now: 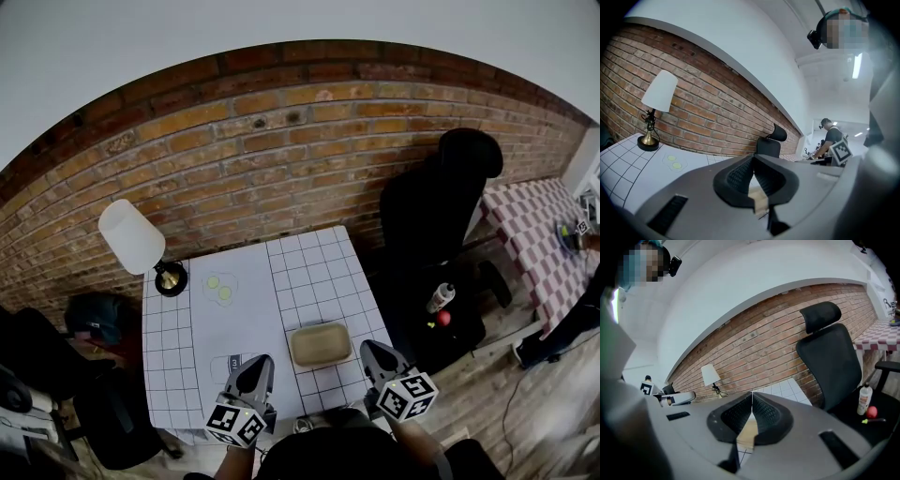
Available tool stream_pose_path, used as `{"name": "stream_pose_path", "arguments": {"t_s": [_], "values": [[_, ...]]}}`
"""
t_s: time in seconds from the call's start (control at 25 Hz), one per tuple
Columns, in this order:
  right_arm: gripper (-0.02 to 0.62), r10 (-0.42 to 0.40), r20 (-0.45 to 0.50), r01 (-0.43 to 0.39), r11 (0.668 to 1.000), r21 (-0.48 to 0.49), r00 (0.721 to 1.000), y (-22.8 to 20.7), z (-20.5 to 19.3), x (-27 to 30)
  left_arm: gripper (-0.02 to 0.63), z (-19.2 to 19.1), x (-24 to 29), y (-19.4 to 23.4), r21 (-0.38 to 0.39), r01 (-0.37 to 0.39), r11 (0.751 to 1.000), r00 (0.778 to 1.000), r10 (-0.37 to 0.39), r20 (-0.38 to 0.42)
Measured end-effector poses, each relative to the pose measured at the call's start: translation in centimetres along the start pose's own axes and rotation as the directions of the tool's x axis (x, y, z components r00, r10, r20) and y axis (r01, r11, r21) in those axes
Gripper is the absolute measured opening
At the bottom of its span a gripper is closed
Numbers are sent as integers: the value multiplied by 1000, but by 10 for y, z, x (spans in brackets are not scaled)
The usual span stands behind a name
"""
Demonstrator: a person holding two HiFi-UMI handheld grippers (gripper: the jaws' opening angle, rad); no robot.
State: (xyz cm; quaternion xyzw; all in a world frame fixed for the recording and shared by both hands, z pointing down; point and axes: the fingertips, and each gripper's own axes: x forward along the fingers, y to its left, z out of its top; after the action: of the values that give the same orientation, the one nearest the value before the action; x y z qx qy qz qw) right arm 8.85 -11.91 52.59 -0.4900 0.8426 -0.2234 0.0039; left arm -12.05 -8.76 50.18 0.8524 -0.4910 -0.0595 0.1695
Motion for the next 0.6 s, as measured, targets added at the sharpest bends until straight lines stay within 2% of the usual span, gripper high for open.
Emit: {"name": "stream_pose_path", "arguments": {"t_s": [0.24, 0.6], "values": [[3, -4, -14, 4, 1000, 3, 1000, -11, -7, 13, 9, -13, 16, 5, 13, -14, 1000, 999, 14, -36], [5, 9, -71, -10, 1000, -6, 997, -18, -24, 31, 11, -37, 27, 25, -23, -39, 999, 995, 36, -90]]}}
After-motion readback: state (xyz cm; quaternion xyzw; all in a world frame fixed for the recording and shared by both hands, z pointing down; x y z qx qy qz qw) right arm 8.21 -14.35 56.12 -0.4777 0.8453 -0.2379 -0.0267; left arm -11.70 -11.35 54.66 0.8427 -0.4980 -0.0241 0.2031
